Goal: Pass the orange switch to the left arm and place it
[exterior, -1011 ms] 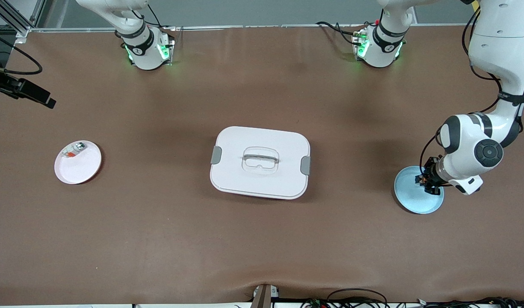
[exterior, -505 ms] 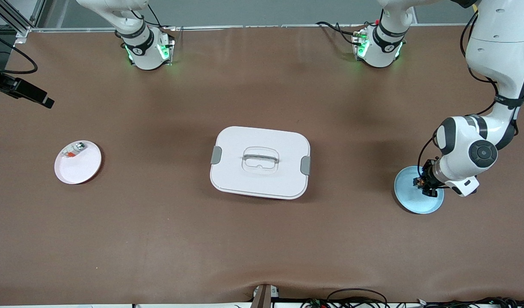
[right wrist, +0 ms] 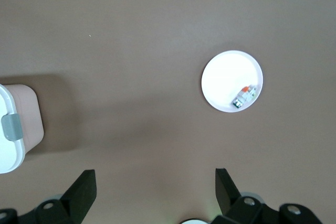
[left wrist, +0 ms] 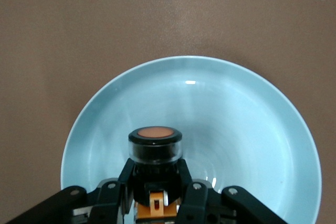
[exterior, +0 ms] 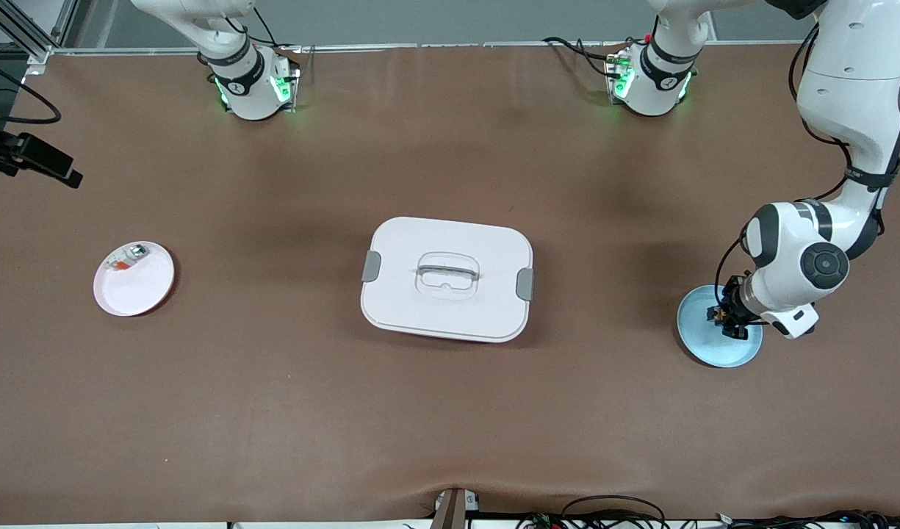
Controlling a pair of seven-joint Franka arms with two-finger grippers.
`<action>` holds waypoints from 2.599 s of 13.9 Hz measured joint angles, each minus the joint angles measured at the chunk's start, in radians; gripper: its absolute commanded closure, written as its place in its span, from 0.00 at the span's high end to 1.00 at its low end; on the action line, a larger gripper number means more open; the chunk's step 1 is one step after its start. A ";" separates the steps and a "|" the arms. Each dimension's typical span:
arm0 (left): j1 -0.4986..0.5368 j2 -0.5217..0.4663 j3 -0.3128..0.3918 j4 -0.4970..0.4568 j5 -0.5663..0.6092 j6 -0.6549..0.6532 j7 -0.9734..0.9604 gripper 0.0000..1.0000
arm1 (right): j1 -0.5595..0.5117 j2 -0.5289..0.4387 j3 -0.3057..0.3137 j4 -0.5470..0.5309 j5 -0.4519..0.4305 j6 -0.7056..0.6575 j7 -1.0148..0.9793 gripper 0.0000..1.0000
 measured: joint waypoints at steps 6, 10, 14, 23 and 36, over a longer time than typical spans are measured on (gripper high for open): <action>0.000 0.001 0.000 0.000 0.000 0.003 0.001 1.00 | 0.002 -0.001 0.003 0.000 -0.008 0.020 -0.067 1.00; 0.000 0.001 -0.001 0.010 0.000 0.010 -0.002 1.00 | 0.003 -0.002 0.004 0.000 -0.008 0.031 -0.082 1.00; 0.000 -0.004 -0.001 0.030 0.000 0.011 -0.003 1.00 | 0.005 -0.002 0.006 0.000 -0.008 0.037 -0.082 1.00; -0.038 -0.047 -0.017 0.077 0.000 -0.043 0.032 1.00 | 0.027 -0.002 0.009 0.000 -0.008 0.036 -0.086 1.00; -0.084 -0.098 -0.016 0.023 -0.194 -0.044 1.307 1.00 | 0.035 -0.002 0.001 -0.007 -0.010 0.035 -0.086 1.00</action>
